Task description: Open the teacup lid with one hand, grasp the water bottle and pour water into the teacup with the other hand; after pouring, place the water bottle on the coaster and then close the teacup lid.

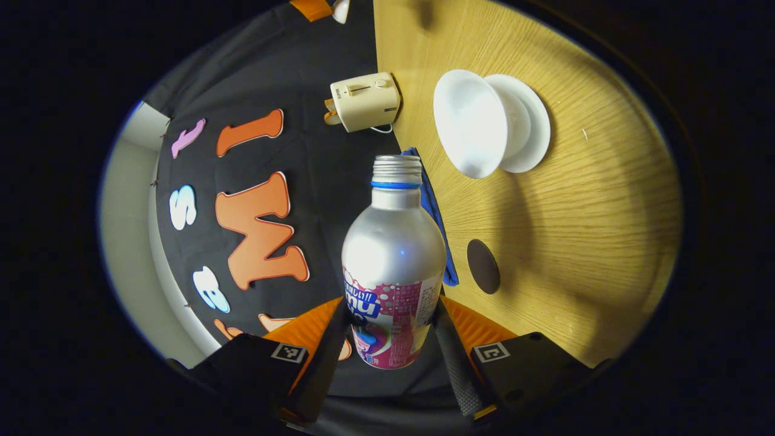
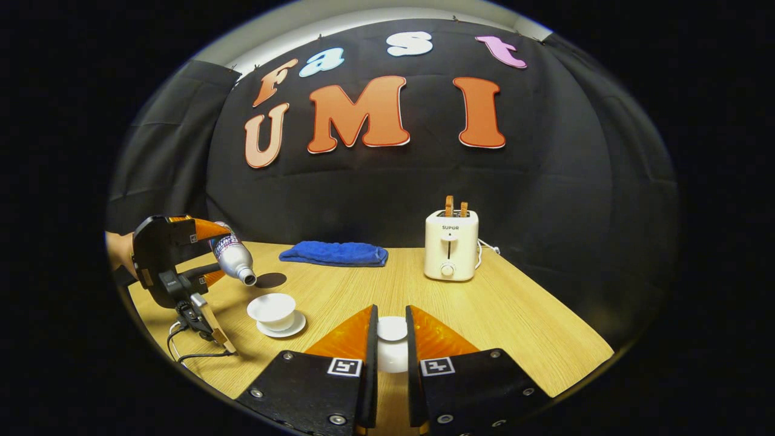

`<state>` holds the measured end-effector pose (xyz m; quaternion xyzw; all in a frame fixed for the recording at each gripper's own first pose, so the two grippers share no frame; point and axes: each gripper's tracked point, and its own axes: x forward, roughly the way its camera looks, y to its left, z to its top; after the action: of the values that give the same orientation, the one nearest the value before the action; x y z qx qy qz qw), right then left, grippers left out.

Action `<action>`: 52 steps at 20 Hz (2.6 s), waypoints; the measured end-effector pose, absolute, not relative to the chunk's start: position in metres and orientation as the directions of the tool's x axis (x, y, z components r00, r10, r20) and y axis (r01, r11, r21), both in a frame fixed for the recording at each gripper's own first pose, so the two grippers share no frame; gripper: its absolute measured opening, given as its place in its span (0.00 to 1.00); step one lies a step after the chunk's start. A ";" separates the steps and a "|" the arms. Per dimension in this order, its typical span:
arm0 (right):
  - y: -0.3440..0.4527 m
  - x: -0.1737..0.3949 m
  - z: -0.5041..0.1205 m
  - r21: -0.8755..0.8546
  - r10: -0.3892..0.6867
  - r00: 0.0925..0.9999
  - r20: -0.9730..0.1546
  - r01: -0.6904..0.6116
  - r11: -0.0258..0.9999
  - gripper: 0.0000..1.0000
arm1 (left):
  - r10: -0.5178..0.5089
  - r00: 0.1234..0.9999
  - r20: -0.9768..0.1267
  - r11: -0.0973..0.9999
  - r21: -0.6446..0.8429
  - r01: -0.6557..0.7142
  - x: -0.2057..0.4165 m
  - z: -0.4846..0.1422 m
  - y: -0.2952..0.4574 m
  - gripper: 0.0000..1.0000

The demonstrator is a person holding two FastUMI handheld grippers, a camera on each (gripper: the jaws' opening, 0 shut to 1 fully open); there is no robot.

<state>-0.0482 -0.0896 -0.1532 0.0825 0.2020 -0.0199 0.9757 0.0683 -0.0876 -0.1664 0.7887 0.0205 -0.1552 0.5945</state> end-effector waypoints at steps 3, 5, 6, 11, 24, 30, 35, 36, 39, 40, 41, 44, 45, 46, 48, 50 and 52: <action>-0.093 -0.052 -0.155 0.159 -0.006 0.918 -0.397 0.075 0.984 0.21 | -0.154 0.952 -0.263 -0.322 0.925 0.204 0.070 -0.163 -0.088 0.85; -0.093 -0.054 -0.155 0.161 0.001 0.918 -0.396 0.068 0.985 0.21 | -0.158 0.953 -0.257 -0.342 0.920 0.191 0.072 -0.156 -0.087 0.82; -0.095 -0.055 -0.154 0.156 -0.003 0.919 -0.395 0.069 0.985 0.21 | -0.157 0.954 -0.254 -0.347 0.919 0.188 0.071 -0.153 -0.084 0.82; -0.099 -0.055 -0.150 0.157 -0.009 0.922 -0.388 0.076 0.985 0.21 | -0.168 0.959 -0.228 -0.402 0.904 0.145 0.074 -0.139 -0.085 0.85; -0.100 -0.053 -0.146 0.180 -0.003 0.925 -0.379 0.077 0.981 0.21 | -0.193 0.968 -0.158 -0.470 0.881 0.050 0.077 -0.123 -0.090 0.85; -0.097 -0.053 -0.139 0.172 0.009 0.930 -0.367 0.058 0.983 0.21 | -0.200 0.970 -0.139 -0.489 0.872 0.024 0.078 -0.119 -0.091 0.85; -0.097 -0.053 -0.141 0.180 0.008 0.928 -0.373 0.063 0.982 0.21 | -0.211 0.971 -0.110 -0.494 0.869 -0.009 0.076 -0.118 -0.093 0.87; -0.097 -0.052 -0.141 0.180 0.007 0.928 -0.374 0.065 0.981 0.21 | -0.215 0.971 -0.106 -0.495 0.869 -0.015 0.077 -0.116 -0.094 0.85; -0.096 -0.052 -0.141 0.177 0.011 0.927 -0.374 0.060 0.982 0.21 | -0.231 0.968 -0.097 -0.506 0.862 -0.034 0.077 -0.117 -0.096 0.85; -0.095 -0.053 -0.142 0.176 0.014 0.927 -0.376 0.057 0.983 0.21 | -0.237 0.967 -0.096 -0.514 0.857 -0.041 0.078 -0.115 -0.097 0.82; -0.094 -0.051 -0.142 0.178 0.012 0.926 -0.376 0.059 0.982 0.21 | -0.241 0.966 -0.097 -0.516 0.855 -0.043 0.079 -0.116 -0.098 0.82; -0.094 -0.052 -0.144 0.179 0.017 0.925 -0.380 0.055 0.982 0.21 | -0.258 0.961 -0.099 -0.532 0.845 -0.056 0.078 -0.118 -0.102 0.82; -0.092 -0.052 -0.144 0.180 0.018 0.925 -0.380 0.055 0.982 0.17 | -0.262 0.960 -0.098 -0.539 0.840 -0.061 0.078 -0.124 -0.106 0.82; -0.092 -0.051 -0.144 0.181 0.019 0.925 -0.380 0.055 0.982 0.21 | -0.269 0.958 -0.097 -0.543 0.837 -0.068 0.081 -0.131 -0.109 0.85; -0.090 -0.051 -0.146 0.182 0.023 0.923 -0.384 0.051 0.982 0.21 | -0.282 0.954 -0.099 -0.551 0.831 -0.077 0.078 -0.136 -0.114 0.85; -0.088 -0.052 -0.149 0.182 0.026 0.920 -0.390 0.050 0.982 0.21 | -0.297 0.949 -0.104 -0.556 0.827 -0.083 0.075 -0.143 -0.120 0.87; -0.086 -0.052 -0.151 0.182 0.032 0.918 -0.395 0.044 0.982 0.21 | -0.315 0.943 -0.112 -0.563 0.821 -0.090 0.072 -0.150 -0.125 0.84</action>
<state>-0.0523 -0.0855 -0.1507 0.0941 0.2022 -0.0032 0.9748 0.0722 -0.1253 -0.1502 0.8754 -0.1156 -0.1239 0.4528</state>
